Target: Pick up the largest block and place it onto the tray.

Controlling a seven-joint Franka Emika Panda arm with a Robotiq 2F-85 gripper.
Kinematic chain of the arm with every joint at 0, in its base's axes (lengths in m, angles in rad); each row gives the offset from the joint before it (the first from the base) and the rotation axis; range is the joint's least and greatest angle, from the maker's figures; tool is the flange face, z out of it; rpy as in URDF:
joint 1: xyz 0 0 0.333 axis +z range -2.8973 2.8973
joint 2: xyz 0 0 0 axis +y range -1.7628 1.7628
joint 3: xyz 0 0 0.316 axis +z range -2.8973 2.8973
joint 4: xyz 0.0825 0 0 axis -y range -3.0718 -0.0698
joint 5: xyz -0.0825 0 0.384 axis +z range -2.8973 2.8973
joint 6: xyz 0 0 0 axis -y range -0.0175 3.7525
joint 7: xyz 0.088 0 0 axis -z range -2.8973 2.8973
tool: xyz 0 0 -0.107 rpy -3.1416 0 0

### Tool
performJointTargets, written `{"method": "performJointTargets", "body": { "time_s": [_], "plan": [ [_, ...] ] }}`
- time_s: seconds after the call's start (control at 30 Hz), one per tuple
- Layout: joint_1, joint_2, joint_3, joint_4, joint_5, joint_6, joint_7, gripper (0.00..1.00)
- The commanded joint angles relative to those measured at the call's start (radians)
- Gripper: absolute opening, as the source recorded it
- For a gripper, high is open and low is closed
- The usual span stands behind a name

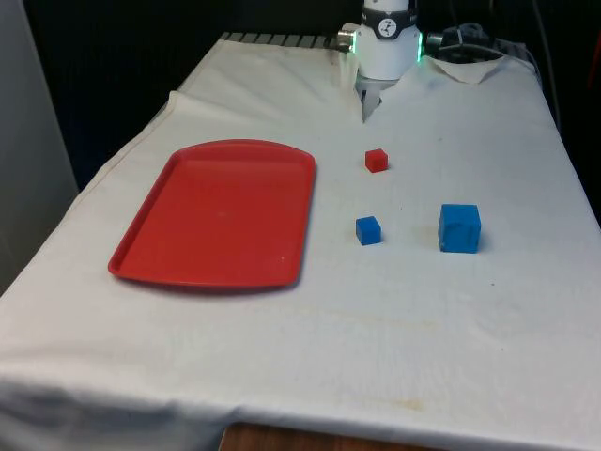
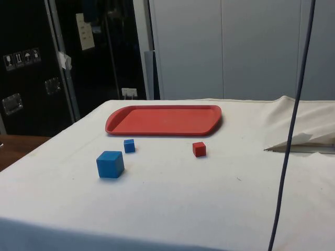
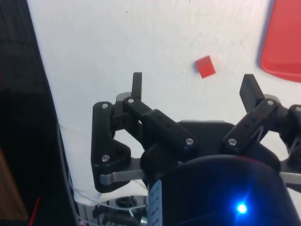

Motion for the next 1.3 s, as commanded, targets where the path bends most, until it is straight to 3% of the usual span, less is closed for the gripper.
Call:
{"method": "performJointTargets", "body": {
  "time_s": [0.0,0.3,0.33,0.37,0.57,0.6,0.67,0.9,1.27],
  "plan": [
    [0.002,0.007,0.001,-0.002,-0.001,0.018,0.008,1.00],
    [0.003,0.046,0.017,-0.015,0.004,0.085,0.015,1.00],
    [0.000,0.043,0.015,-0.007,0.002,0.064,0.009,1.00],
    [0.002,0.053,0.020,-0.020,0.004,0.101,0.017,1.00],
    [0.002,0.078,0.035,-0.031,0.004,0.143,0.028,1.00],
    [0.001,0.077,0.035,-0.025,0.002,0.126,0.024,1.00],
    [0.001,0.091,0.039,-0.035,0.006,0.162,0.027,1.00],
    [0.000,0.120,0.039,-0.042,0.004,0.191,0.023,1.00],
    [-0.007,0.168,0.044,-0.045,0.029,0.255,-0.040,1.00]
  ]
}}
